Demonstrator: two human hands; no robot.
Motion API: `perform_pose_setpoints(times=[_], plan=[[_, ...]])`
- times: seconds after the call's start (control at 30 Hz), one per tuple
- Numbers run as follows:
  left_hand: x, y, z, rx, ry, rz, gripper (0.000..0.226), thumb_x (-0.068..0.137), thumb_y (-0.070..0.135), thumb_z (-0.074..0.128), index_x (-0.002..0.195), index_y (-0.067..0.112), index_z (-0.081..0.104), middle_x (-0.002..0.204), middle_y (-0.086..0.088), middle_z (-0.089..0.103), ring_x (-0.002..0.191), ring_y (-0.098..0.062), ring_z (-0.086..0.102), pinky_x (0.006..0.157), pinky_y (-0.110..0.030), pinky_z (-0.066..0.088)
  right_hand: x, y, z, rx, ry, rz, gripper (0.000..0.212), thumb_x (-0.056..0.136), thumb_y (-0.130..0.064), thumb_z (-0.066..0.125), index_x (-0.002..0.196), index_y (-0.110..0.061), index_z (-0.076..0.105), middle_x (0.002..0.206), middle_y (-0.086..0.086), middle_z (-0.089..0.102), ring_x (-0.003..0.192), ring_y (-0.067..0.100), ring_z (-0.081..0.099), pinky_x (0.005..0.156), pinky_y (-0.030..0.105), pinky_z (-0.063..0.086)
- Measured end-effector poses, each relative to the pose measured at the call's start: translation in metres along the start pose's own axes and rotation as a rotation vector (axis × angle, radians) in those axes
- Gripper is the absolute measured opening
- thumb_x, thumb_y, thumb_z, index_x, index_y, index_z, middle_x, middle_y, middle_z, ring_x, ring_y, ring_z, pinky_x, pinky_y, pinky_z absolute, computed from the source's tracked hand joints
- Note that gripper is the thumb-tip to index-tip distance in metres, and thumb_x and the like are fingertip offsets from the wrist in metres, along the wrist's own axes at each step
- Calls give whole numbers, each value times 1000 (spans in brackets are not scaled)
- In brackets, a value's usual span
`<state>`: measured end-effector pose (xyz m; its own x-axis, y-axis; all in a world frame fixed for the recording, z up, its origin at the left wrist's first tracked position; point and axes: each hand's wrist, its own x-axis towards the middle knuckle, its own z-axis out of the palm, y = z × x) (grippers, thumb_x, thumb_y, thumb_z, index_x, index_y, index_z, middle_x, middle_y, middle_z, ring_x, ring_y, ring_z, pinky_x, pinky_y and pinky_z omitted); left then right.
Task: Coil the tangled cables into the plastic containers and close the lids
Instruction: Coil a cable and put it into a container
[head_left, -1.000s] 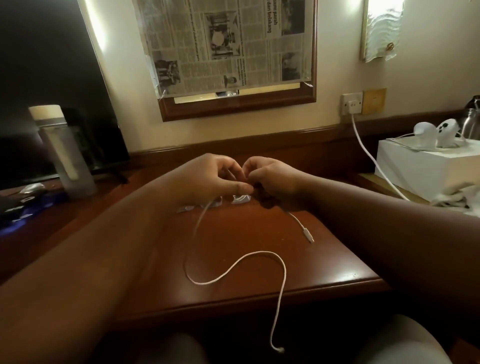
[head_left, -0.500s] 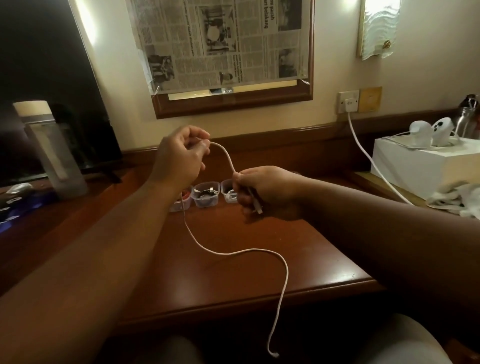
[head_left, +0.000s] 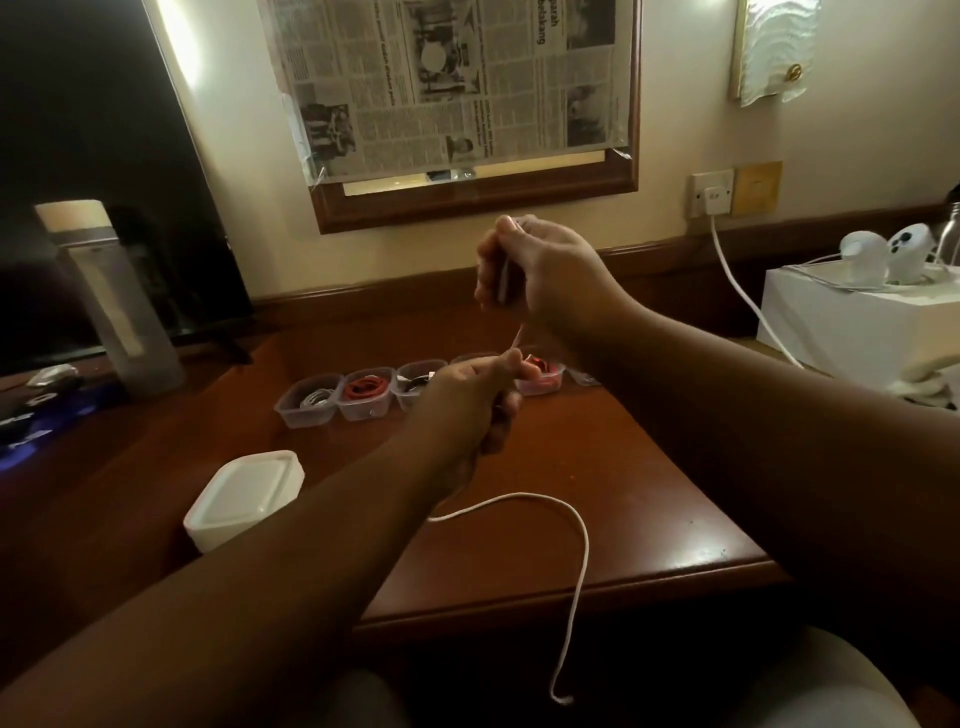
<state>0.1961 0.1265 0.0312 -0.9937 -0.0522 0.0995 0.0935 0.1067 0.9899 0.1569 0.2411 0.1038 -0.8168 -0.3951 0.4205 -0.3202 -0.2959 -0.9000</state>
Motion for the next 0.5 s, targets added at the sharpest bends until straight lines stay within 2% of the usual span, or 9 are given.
perform_pose_setpoints(times=[0.07, 0.13, 0.17, 0.23, 0.27, 0.33, 0.37, 0.43, 0.5], plan=[[-8, 9, 4, 7, -53, 4, 29, 105, 29, 43, 104, 14, 67, 57, 2, 45, 47, -9, 36, 47, -24, 29, 3, 5, -15, -648, -2, -339, 19, 104, -18, 44, 90, -15, 57, 83, 1, 60, 74, 15, 59, 68, 23, 51], [-12, 21, 2, 87, -93, 67, 27, 105, 27, 43, 108, 15, 66, 55, 5, 45, 47, -9, 39, 47, -24, 31, 5, 6, -28, -1195, -117, -485, 9, 101, -19, 52, 94, -17, 58, 84, -10, 53, 72, 4, 52, 64, 14, 43], [-11, 27, -1, 185, -81, 125, 25, 105, 28, 44, 108, 17, 67, 53, 9, 46, 46, -7, 41, 46, -23, 33, 5, 3, -31, -1360, -140, -467, 7, 100, -21, 54, 93, -19, 56, 81, -15, 47, 69, 2, 47, 63, 14, 39], [-4, 39, -14, 458, 32, 286, 20, 103, 29, 50, 104, 21, 68, 51, 15, 53, 42, 1, 44, 46, -16, 35, 6, -1, -38, -1468, -60, -422, 19, 101, -26, 49, 82, -23, 48, 75, -15, 44, 65, 1, 44, 62, 24, 41], [0, 45, -20, 559, 91, 366, 17, 102, 30, 53, 100, 24, 69, 53, 18, 57, 43, 4, 48, 46, -12, 36, 7, -2, -40, -1481, -36, -400, 24, 103, -28, 46, 80, -23, 49, 74, -11, 49, 64, 5, 47, 61, 28, 41], [7, 51, -25, 602, 126, 438, 13, 98, 30, 59, 97, 27, 72, 63, 20, 65, 54, 6, 57, 54, -11, 42, 2, -4, -34, -1447, -147, -241, 31, 105, -32, 39, 83, -19, 58, 71, -1, 54, 57, 15, 47, 55, 31, 37], [10, 49, -26, 571, 122, 427, 12, 97, 29, 61, 96, 26, 73, 68, 18, 68, 60, 4, 60, 58, -14, 45, 0, -6, -31, -1275, -207, -43, 40, 106, -38, 36, 78, -19, 58, 64, -1, 51, 51, 13, 43, 51, 29, 34], [11, 41, -22, 375, 90, 354, 8, 92, 26, 66, 92, 20, 72, 65, 12, 66, 52, -1, 57, 50, -17, 43, -5, -12, -34, -764, -324, 365, 55, 104, -51, 30, 62, -20, 48, 50, -5, 39, 40, 10, 30, 43, 25, 25], [10, 30, -17, 36, 37, 290, 13, 83, 30, 70, 84, 17, 71, 59, 5, 58, 44, -7, 45, 41, -20, 34, -7, -13, -49, -273, -487, 516, 57, 103, -49, 27, 55, -21, 40, 46, -6, 29, 39, 12, 18, 41, 24, 14]])
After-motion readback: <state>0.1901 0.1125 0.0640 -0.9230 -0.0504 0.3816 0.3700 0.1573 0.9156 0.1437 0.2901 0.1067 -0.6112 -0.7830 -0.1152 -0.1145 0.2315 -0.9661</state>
